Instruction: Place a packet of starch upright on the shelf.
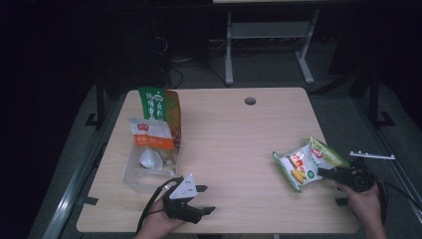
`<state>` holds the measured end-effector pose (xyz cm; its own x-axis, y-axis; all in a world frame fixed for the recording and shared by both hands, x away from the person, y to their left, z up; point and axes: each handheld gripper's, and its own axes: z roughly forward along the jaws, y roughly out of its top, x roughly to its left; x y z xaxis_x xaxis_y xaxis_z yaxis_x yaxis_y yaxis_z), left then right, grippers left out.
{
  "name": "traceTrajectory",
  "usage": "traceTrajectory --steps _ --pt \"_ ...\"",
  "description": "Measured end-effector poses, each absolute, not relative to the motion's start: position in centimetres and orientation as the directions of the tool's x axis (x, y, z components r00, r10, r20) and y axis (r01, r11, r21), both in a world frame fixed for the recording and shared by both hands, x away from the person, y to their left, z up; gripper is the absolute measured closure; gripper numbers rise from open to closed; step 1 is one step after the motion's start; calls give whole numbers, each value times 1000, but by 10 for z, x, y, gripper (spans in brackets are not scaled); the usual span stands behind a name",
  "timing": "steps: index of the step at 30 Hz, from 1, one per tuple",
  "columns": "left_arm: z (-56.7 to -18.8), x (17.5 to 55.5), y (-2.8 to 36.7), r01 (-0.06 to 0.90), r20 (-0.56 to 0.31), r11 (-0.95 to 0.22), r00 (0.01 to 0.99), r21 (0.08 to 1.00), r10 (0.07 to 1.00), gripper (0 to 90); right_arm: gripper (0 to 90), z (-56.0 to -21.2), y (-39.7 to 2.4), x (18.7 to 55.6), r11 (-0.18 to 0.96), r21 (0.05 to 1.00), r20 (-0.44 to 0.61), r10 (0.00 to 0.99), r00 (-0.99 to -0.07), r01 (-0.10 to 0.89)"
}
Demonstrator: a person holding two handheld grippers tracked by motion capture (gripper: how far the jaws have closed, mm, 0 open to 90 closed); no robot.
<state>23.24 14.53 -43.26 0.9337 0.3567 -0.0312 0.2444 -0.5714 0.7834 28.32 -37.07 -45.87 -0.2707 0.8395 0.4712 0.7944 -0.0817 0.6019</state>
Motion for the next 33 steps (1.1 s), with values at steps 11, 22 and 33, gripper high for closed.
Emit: traceTrajectory --steps 11,22,33 --pt "-432 234 148 253 -34 -560 928 789 371 323 891 -433 -351 284 0 627 384 870 -309 779" --pt "-431 235 151 273 -53 -539 920 797 387 324 897 -391 -312 282 124 695 309 838 -450 708" --pt "-431 238 152 286 -73 -519 917 806 391 323 900 -362 -267 277 235 728 243 790 -564 644"
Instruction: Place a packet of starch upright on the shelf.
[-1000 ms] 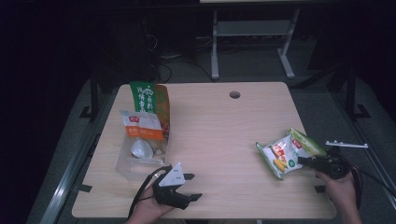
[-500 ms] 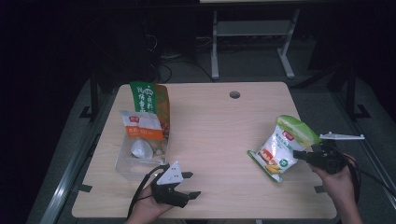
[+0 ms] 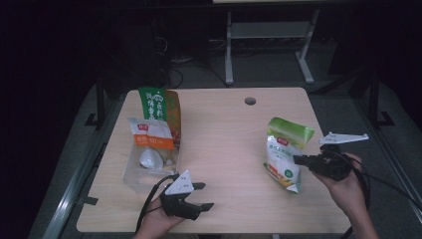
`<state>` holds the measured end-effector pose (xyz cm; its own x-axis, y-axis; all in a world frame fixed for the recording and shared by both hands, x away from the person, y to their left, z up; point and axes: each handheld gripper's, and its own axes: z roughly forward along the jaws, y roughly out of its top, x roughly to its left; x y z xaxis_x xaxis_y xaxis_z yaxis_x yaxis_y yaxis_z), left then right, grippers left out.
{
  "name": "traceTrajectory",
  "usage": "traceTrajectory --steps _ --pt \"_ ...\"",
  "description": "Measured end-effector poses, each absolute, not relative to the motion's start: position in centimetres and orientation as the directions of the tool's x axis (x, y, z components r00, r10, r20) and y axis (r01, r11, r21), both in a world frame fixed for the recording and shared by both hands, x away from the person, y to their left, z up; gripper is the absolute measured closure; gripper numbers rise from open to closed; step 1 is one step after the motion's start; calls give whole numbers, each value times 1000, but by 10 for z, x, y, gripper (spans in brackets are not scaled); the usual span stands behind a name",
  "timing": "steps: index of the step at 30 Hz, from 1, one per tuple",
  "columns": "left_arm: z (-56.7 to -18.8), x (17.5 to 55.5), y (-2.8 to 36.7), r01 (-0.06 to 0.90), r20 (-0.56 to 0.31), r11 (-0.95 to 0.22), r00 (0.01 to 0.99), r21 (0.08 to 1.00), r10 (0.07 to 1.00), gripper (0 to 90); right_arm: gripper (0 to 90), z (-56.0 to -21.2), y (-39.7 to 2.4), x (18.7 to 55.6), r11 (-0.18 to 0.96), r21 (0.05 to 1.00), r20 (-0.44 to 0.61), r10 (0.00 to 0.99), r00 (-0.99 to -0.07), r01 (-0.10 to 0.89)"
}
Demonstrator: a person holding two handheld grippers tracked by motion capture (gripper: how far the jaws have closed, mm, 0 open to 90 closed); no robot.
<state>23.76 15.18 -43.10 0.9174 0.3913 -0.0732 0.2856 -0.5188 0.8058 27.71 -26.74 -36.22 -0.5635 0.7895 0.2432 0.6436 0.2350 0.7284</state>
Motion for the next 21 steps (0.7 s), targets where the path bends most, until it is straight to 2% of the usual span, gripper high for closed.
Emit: traceTrajectory --steps 6,9,16,21 --pt "-430 238 151 280 -68 -510 916 813 395 309 900 -345 -244 275 283 760 211 743 -635 584" --pt "-429 239 149 301 -93 -489 910 818 404 291 900 -340 -229 275 316 764 202 710 -674 562" --pt "-424 246 145 303 -95 -479 907 824 409 282 900 -341 -199 277 353 790 205 618 -759 501" --pt "-420 258 136 329 -139 -439 901 836 411 282 900 -348 -182 281 362 803 216 564 -797 474"
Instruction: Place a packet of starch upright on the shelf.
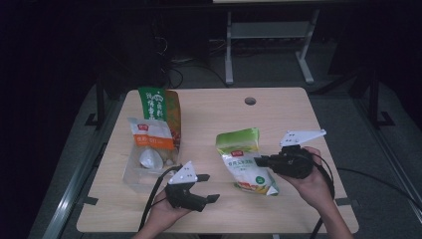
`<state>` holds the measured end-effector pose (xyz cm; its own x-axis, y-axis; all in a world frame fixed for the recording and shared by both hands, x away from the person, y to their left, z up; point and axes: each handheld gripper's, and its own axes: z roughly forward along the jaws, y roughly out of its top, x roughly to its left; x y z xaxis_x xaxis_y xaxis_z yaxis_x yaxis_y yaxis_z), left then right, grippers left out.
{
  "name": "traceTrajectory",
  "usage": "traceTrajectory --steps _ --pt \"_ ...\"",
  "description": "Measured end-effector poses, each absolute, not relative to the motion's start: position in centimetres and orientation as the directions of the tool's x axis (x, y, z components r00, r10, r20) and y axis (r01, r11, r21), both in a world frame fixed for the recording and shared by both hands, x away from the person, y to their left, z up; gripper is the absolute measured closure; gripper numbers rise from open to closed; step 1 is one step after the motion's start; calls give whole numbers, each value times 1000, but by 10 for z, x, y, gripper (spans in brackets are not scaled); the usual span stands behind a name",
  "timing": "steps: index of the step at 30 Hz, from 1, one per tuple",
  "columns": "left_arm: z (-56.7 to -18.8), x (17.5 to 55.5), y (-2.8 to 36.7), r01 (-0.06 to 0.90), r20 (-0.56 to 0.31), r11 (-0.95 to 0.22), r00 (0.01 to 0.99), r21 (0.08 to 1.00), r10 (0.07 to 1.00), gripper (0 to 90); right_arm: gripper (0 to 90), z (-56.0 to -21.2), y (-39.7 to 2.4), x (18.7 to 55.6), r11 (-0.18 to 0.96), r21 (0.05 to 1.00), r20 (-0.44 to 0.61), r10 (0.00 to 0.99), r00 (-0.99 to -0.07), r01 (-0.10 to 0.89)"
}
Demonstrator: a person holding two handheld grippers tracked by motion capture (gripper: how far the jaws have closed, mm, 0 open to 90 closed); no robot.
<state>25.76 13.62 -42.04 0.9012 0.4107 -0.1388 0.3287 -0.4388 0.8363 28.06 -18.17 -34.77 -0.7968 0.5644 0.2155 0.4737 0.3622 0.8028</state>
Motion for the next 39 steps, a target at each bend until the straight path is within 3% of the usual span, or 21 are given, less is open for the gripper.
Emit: traceTrajectory --steps 5,9,10,11,16,20,33,39 --pt "-421 270 121 357 -190 -408 899 840 396 295 900 -356 -170 282 372 815 222 508 -832 445" --pt "-423 282 117 427 -269 -382 876 820 400 376 900 -364 -164 283 410 809 203 477 -855 421" --pt "-425 285 118 443 -288 -370 868 817 404 524 900 -367 -164 283 408 813 211 460 -862 416" --pt "-426 287 120 452 -301 -354 863 818 407 524 900 -367 -164 283 408 813 211 460 -862 416" --pt "-427 291 118 477 -327 -323 845 817 423 745 898 -370 -168 281 412 814 203 460 -864 410" --pt "-424 290 110 457 -292 -336 850 824 439 875 896 -372 -169 280 424 810 193 460 -867 406" --pt "-414 283 116 401 -190 -349 842 847 505 900 876 -383 -169 288 452 788 160 505 -848 418" --pt "-413 280 117 382 -166 -364 848 849 504 898 769 -390 -166 291 443 784 190 498 -846 436"
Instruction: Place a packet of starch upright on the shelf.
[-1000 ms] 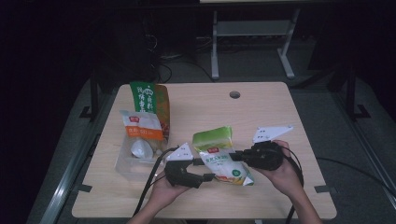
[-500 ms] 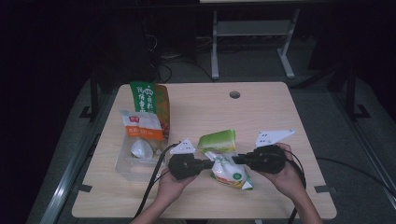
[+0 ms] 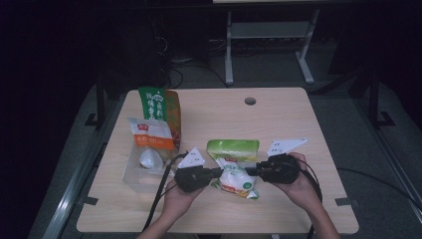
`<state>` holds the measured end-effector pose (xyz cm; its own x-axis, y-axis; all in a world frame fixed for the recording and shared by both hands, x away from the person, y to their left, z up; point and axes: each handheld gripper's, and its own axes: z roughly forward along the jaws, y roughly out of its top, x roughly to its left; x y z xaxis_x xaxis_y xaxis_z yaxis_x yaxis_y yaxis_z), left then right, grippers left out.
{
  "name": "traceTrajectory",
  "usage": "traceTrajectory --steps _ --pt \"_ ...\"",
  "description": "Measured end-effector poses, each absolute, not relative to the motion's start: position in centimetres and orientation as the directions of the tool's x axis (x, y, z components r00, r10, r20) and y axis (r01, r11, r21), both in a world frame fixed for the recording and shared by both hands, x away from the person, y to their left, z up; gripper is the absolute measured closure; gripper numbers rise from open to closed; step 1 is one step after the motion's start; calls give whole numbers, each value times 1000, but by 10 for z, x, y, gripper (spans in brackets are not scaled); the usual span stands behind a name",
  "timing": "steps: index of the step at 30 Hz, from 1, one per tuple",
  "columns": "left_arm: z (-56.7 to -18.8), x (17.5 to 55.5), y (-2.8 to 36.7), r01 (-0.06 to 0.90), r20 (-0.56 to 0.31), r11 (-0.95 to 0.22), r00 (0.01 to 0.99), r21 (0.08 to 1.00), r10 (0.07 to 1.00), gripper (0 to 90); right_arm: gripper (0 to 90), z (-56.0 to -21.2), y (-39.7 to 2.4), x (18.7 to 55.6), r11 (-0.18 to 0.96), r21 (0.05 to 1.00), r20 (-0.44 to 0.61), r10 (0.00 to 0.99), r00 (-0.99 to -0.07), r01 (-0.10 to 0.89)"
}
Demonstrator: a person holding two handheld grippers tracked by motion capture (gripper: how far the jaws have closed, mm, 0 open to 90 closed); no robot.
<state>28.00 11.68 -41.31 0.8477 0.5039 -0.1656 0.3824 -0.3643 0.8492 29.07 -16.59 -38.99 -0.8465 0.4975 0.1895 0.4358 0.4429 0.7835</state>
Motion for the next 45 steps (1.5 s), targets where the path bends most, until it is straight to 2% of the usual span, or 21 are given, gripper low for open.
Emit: traceTrajectory --steps 5,8,9,11,15,18,24,45 --pt "-413 277 118 375 -157 -371 852 849 500 895 647 -391 -152 293 488 754 187 483 -856 440" --pt "-413 277 118 373 -154 -375 853 849 499 892 645 -393 -148 295 495 751 176 488 -855 437" --pt "-413 276 119 371 -152 -376 853 849 500 889 660 -393 -146 295 497 750 170 492 -854 436" --pt "-413 276 120 372 -151 -377 852 848 502 872 751 -394 -144 297 495 744 164 515 -841 448" --pt "-412 274 123 370 -143 -388 853 844 502 845 810 -393 -145 297 485 741 177 525 -833 464" --pt "-412 271 127 368 -129 -401 850 839 511 790 887 -391 -149 298 461 748 201 529 -825 478" --pt "-412 264 132 351 -105 -425 859 834 501 727 897 -387 -148 298 439 754 226 525 -821 488" --pt "-413 230 144 303 -67 -458 883 836 464 629 900 -334 -133 308 477 766 150 520 -841 431"
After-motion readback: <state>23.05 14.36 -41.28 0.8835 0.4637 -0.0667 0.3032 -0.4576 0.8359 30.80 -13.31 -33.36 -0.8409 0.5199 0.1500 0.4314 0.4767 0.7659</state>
